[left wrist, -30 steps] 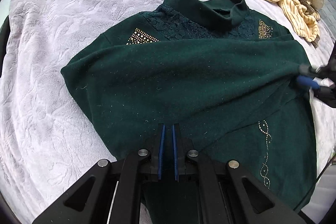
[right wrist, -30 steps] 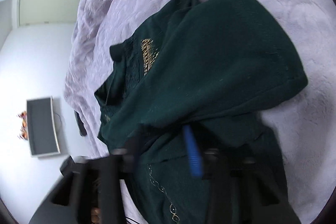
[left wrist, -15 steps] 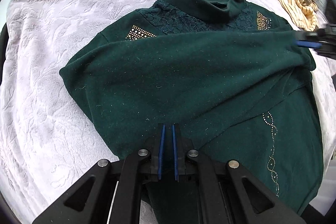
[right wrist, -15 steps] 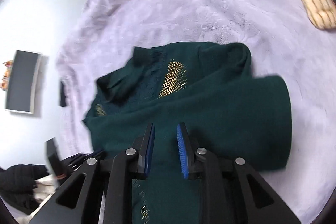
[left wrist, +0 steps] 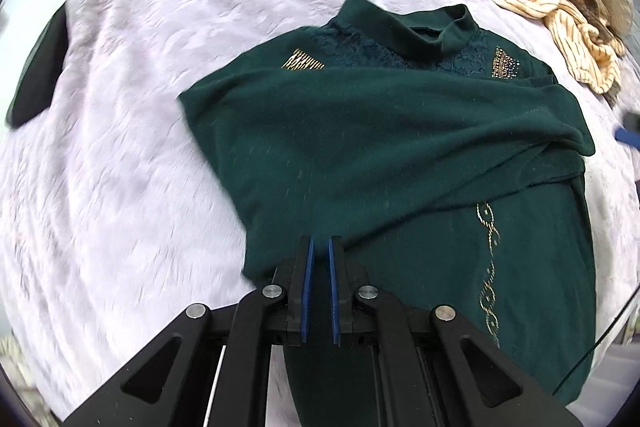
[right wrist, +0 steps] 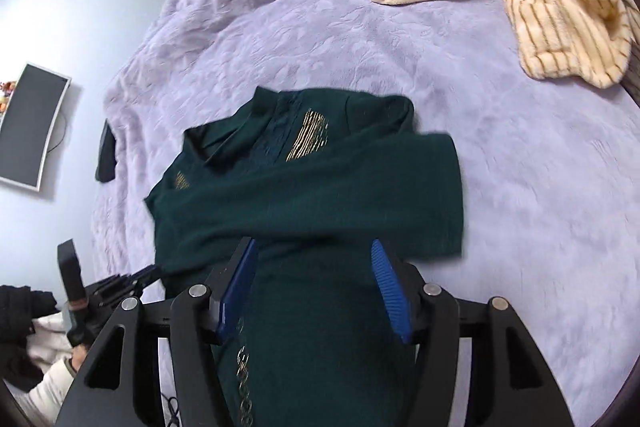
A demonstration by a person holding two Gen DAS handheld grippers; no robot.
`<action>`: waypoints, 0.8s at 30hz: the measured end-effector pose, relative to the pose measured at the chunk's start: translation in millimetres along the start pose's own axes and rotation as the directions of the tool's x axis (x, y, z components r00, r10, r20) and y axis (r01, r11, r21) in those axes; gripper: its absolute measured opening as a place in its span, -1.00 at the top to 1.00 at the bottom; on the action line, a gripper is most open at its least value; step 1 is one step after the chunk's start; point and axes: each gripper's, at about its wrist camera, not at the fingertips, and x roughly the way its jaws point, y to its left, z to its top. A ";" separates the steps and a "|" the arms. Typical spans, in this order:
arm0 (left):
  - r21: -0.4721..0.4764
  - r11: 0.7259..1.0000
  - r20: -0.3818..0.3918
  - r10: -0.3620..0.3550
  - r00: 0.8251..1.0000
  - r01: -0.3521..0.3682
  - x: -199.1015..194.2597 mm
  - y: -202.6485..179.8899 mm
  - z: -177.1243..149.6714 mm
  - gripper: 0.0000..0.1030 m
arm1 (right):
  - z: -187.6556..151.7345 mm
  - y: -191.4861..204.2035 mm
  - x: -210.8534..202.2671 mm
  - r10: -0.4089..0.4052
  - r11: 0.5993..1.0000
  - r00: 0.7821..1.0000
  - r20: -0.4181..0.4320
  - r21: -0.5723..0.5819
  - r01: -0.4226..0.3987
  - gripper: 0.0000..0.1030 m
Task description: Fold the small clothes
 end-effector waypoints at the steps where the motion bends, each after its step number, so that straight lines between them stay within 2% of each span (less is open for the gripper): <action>1: -0.017 1.000 0.010 0.000 1.000 0.000 -7.4 0.9 -6.5 0.85 | -9.9 1.6 -8.3 0.005 1.000 1.000 0.001 -0.002 -0.005 -0.31; 6: -0.069 0.998 0.016 -0.005 1.000 0.007 -30.2 2.4 -35.4 0.85 | -52.5 20.6 -40.4 0.048 0.999 0.999 0.004 -0.021 -0.048 -0.54; 15: -0.156 0.987 -0.043 -0.034 0.998 0.026 -54.2 14.8 -107.4 0.85 | -125.9 45.4 -84.5 0.095 0.993 0.995 -0.021 -0.069 -0.096 -0.56; 22: -0.196 0.979 -0.079 -0.065 0.995 0.049 -63.0 23.0 -154.4 0.83 | -170.0 59.5 -100.8 0.077 0.993 0.997 -0.030 -0.091 -0.080 -0.58; 24: -0.193 0.980 -0.097 -0.067 0.993 0.047 -64.7 20.5 -164.8 -0.36 | -178.7 62.3 -99.2 0.080 0.993 0.996 -0.034 -0.083 -0.083 -0.60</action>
